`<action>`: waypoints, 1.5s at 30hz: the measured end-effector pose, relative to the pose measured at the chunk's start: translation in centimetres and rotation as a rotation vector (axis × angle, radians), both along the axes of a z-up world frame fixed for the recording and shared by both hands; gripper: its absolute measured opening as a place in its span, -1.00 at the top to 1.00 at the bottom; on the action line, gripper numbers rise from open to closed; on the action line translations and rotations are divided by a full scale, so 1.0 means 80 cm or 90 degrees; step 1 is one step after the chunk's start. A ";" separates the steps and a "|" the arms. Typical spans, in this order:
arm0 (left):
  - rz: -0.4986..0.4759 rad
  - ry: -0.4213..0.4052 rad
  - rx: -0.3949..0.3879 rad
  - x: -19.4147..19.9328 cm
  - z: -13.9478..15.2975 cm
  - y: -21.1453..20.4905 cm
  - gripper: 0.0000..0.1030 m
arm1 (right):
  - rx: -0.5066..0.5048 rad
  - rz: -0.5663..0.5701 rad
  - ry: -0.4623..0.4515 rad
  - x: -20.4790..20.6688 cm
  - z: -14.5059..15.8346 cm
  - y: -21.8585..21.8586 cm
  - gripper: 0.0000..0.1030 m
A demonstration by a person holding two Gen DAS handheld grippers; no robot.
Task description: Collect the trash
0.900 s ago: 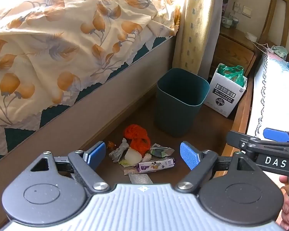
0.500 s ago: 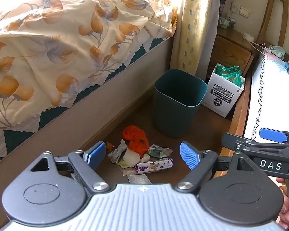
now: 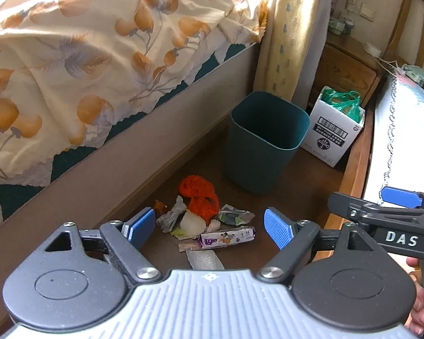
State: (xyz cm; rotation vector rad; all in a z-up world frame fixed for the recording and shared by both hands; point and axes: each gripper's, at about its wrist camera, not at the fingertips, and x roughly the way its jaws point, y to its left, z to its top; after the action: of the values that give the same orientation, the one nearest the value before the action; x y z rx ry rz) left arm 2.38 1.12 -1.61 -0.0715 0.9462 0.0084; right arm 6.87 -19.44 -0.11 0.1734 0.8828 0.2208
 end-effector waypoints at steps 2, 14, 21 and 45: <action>0.004 0.007 -0.012 0.010 -0.006 0.005 -0.65 | -0.005 0.007 -0.003 0.009 -0.002 0.000 -0.92; -0.001 -0.002 -0.024 0.041 -0.012 -0.008 -0.65 | -0.006 0.020 0.005 0.041 -0.017 -0.006 -0.91; -0.007 -0.007 -0.017 0.037 -0.010 -0.018 -0.65 | 0.001 0.017 -0.001 0.036 -0.017 -0.014 -0.91; 0.015 0.152 -0.018 0.194 -0.225 0.046 -0.65 | -0.079 0.053 0.011 0.259 -0.113 -0.073 -0.89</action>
State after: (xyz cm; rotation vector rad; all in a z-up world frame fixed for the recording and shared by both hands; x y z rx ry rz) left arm 17.89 4.79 -19.58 -0.1096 1.1847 0.0257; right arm 27.59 -25.30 -9.16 0.0235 0.9196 0.2408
